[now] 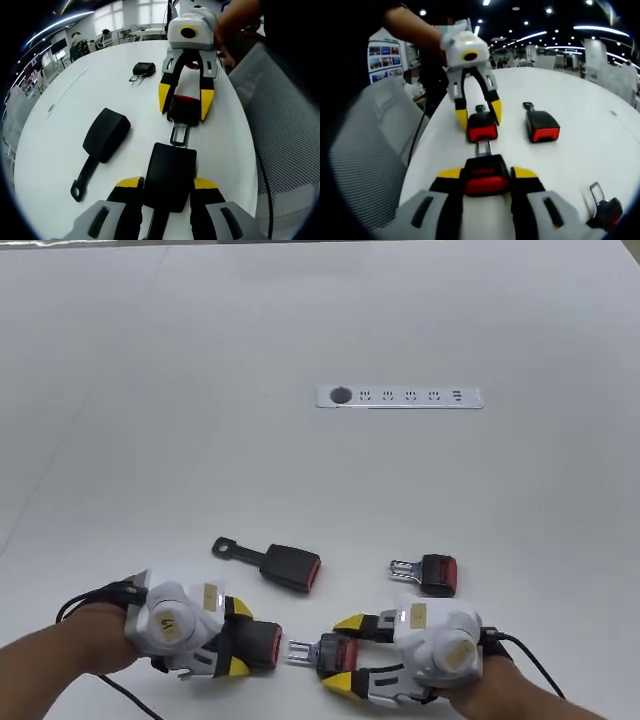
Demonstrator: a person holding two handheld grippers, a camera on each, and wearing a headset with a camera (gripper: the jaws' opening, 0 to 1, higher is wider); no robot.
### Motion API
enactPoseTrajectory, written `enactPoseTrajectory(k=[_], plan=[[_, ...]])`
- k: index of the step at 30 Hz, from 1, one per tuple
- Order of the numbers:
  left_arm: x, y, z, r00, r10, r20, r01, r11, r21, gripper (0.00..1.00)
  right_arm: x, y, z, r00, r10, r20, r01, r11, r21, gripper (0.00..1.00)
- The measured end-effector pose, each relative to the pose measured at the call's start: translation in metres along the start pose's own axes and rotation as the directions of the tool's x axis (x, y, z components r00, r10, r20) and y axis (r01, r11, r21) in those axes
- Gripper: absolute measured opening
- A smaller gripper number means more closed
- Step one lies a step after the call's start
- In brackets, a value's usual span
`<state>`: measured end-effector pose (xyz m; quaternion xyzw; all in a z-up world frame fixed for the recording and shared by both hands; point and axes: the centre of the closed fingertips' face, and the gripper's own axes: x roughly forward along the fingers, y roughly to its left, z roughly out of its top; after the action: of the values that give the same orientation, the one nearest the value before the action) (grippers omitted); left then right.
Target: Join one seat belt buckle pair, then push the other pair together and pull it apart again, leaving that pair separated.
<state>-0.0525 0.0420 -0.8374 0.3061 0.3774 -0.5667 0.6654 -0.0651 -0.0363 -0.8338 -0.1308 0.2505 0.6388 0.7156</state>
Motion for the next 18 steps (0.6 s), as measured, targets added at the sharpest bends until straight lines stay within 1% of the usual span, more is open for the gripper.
enactPoseTrajectory(k=[3, 6, 8, 11, 12, 13, 15, 18], plan=[[0.000, 0.000, -0.001, 1.0000, 0.000, 0.000, 0.000, 1.000, 0.000, 0.38, 0.002, 0.000, 0.003, 0.9999, 0.007, 0.009, -0.007, 1.000, 0.009, 0.36], [0.001, 0.000, -0.001, 1.0000, -0.002, -0.001, 0.002, 1.000, 0.007, 0.38, 0.004, -0.001, 0.004, 0.9999, 0.011, 0.007, -0.011, 1.000, 0.003, 0.36], [0.002, 0.000, -0.002, 1.0000, -0.006, -0.006, 0.007, 1.000, 0.021, 0.37, 0.005, 0.000, 0.005, 0.9999, 0.014, 0.006, -0.014, 1.000, 0.002, 0.36], [0.003, -0.001, -0.001, 0.9997, -0.014, -0.018, 0.015, 0.999, 0.051, 0.37, 0.014, -0.001, 0.010, 0.9999, 0.015, -0.001, -0.015, 1.000, 0.002, 0.36], [0.003, -0.002, 0.000, 0.9997, -0.015, -0.020, 0.016, 0.999, 0.052, 0.37, 0.016, -0.001, 0.011, 0.9998, 0.016, -0.009, -0.016, 1.000, 0.003, 0.36], [0.002, -0.002, -0.001, 0.9997, -0.015, -0.022, 0.016, 0.999, 0.051, 0.37, 0.017, -0.001, 0.011, 0.9998, 0.017, -0.013, -0.017, 1.000, -0.008, 0.36], [0.002, -0.002, -0.001, 0.9997, -0.016, -0.016, 0.017, 0.998, 0.053, 0.37, 0.016, -0.002, 0.010, 0.9998, 0.020, -0.008, -0.020, 1.000, 0.003, 0.36], [0.003, -0.002, -0.001, 0.9995, -0.022, -0.025, 0.023, 0.997, 0.067, 0.36, 0.017, -0.002, 0.009, 0.9997, 0.019, -0.013, -0.019, 1.000, 0.004, 0.36]])
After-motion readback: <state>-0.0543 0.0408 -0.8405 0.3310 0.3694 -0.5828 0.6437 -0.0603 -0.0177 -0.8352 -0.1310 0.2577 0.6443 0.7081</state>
